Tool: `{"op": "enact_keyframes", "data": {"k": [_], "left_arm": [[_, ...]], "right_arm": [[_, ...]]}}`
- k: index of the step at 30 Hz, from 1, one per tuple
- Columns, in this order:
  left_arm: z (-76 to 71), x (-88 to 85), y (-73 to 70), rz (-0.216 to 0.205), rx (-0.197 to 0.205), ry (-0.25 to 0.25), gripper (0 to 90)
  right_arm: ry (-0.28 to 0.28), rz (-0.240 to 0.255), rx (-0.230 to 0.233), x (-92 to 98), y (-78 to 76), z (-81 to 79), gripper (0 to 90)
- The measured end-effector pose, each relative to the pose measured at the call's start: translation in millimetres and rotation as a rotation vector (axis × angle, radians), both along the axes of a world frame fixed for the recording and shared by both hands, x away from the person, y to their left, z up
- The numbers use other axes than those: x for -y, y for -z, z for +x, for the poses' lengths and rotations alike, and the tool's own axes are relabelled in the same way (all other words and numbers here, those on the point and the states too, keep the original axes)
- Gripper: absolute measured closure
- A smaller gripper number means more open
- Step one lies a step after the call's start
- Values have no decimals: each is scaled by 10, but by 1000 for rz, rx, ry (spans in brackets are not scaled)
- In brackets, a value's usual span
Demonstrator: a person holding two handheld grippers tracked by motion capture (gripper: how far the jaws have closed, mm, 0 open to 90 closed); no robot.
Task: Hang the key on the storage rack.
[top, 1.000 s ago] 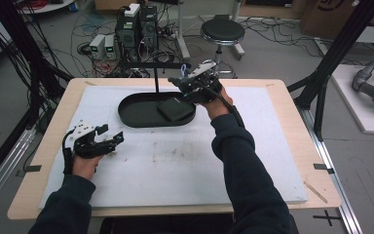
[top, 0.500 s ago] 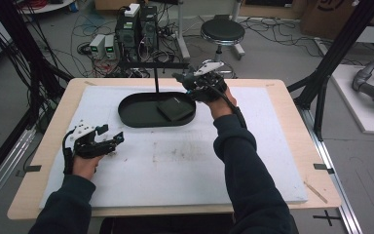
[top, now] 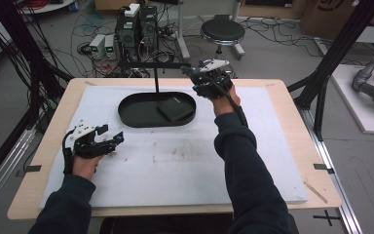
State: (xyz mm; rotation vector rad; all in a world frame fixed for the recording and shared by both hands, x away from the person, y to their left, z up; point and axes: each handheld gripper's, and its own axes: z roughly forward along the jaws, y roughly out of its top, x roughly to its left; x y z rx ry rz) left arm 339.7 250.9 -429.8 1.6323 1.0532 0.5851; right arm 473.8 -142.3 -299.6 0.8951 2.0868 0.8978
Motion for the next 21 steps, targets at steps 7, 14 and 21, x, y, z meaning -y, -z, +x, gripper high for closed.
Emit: {"op": "enact_keyframes", "data": {"k": [7,14,21], "left_arm": [[-1,1,-1,2,-1,1,264],[-1,-4,-2,2,0,-1,264],[-1,-30,-1,-4,-1,-5,264]], "right_arm": [[51,-35,-60,0,148,110,396],[46,-44,-126,-151,394,210,377],[3,-50,-137,-298,536,264,341]]}}
